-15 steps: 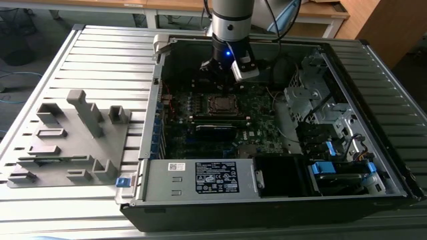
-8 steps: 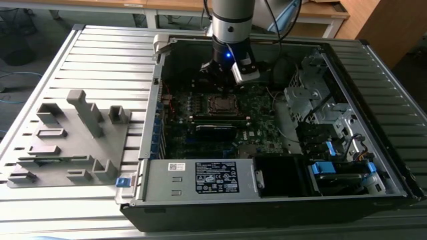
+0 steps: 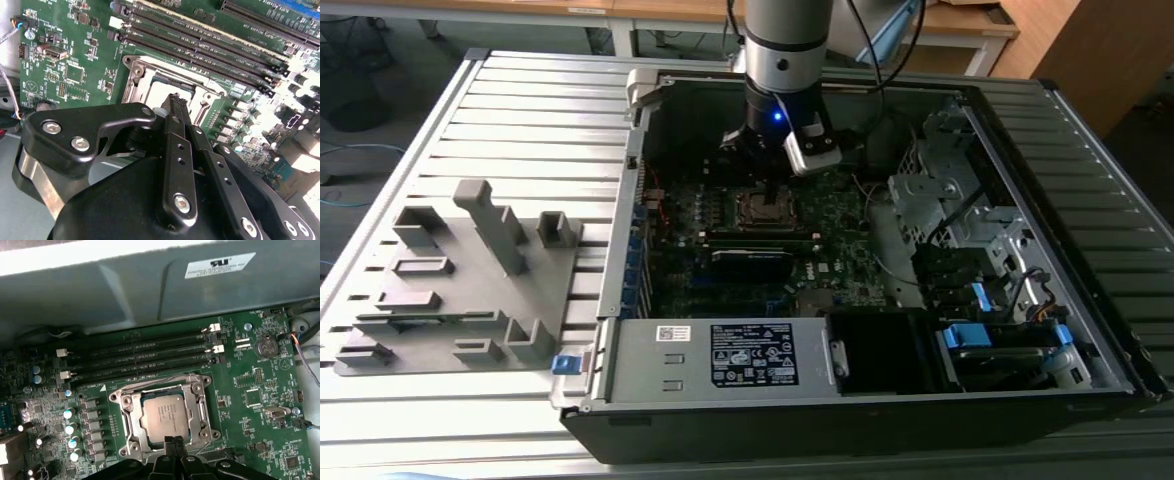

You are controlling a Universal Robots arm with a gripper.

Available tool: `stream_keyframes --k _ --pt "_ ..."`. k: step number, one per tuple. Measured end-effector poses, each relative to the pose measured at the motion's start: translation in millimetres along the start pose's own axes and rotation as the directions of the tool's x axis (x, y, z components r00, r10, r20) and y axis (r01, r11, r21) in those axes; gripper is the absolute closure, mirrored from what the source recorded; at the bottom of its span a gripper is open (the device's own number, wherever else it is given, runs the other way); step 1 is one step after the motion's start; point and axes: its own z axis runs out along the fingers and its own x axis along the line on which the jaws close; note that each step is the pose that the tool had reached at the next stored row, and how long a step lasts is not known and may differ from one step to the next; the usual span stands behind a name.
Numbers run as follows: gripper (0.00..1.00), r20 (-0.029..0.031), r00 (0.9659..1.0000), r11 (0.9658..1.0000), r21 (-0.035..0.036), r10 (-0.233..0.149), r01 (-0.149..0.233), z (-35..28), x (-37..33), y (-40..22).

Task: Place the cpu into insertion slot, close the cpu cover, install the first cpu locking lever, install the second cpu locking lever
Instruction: 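Install the second cpu locking lever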

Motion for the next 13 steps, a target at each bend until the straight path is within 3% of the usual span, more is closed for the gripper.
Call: stream_keyframes --k 9,13 --pt "0.89 0.0000 1.0000 1.0000 0.0000 0.000 0.000 -5.8 -0.4 -0.3" --pt "0.89 0.0000 1.0000 1.0000 0.0000 0.000 0.000 -5.8 -1.3 -4.5"
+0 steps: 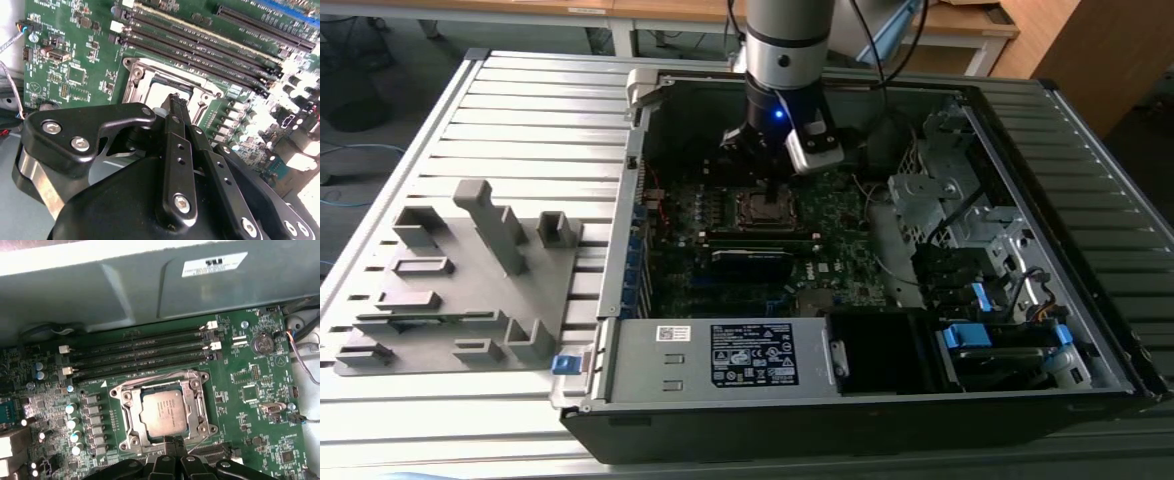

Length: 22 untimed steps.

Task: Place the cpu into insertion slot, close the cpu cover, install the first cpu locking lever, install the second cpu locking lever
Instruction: 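Install the second cpu locking lever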

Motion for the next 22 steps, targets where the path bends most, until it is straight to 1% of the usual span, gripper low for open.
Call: stream_keyframes --k 6,9,14,22 --pt "0.89 0.0000 1.0000 1.0000 0.0000 0.000 0.000 0.0 -1.8 -9.5" --pt "0.89 -0.0001 1.0000 1.0000 0.0001 0.000 0.000 0.0 -2.5 -13.1" --pt "0.89 0.0001 1.0000 1.0000 -0.0001 0.000 0.000 0.1 -2.3 -15.1" --pt "0.89 0.0004 1.0000 1.0000 -0.0002 0.000 0.000 2.1 5.2 -18.7"
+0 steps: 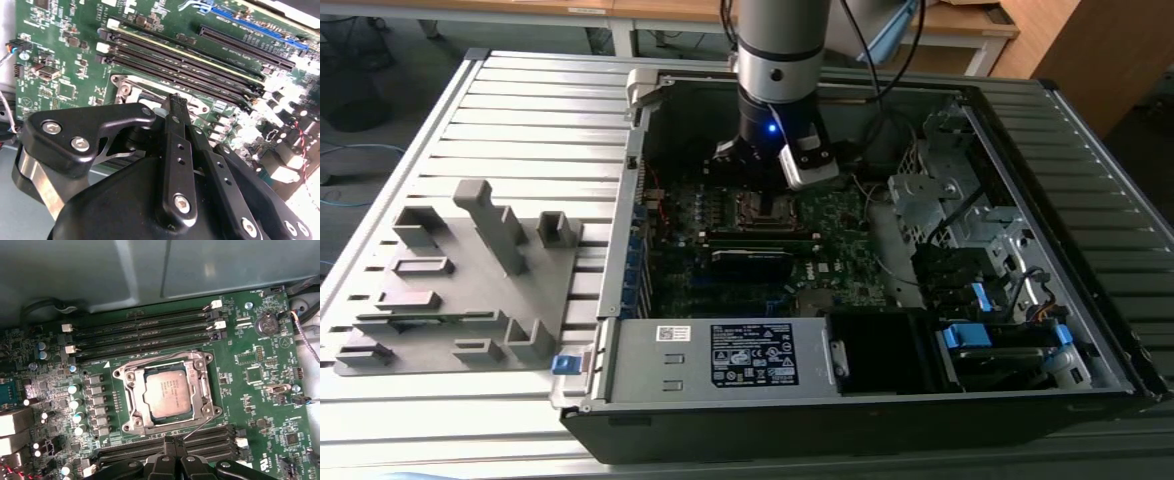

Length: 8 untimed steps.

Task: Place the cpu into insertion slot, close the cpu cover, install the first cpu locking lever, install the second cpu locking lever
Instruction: 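Install the second cpu locking lever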

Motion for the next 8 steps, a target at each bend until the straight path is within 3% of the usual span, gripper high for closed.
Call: stream_keyframes --k 8 --pt "0.89 -0.0001 1.0000 1.0000 0.0001 0.000 0.000 5.4 7.1 -4.3"
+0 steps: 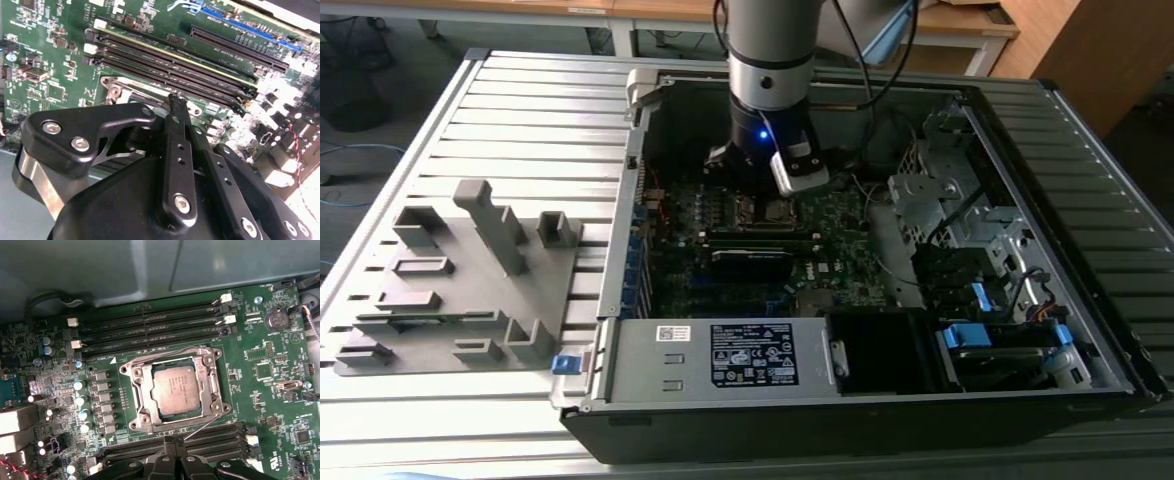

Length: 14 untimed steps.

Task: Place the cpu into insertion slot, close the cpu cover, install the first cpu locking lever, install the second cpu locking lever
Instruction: 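Install the second cpu locking lever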

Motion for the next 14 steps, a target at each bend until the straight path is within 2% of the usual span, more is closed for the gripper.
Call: stream_keyframes --k 6,14 --pt "0.89 0.0000 1.0000 1.0000 0.0000 0.000 0.000 2.3 0.4 -0.1" --pt "0.89 0.0000 1.0000 1.0000 0.0000 0.000 0.000 2.3 0.3 -0.1"
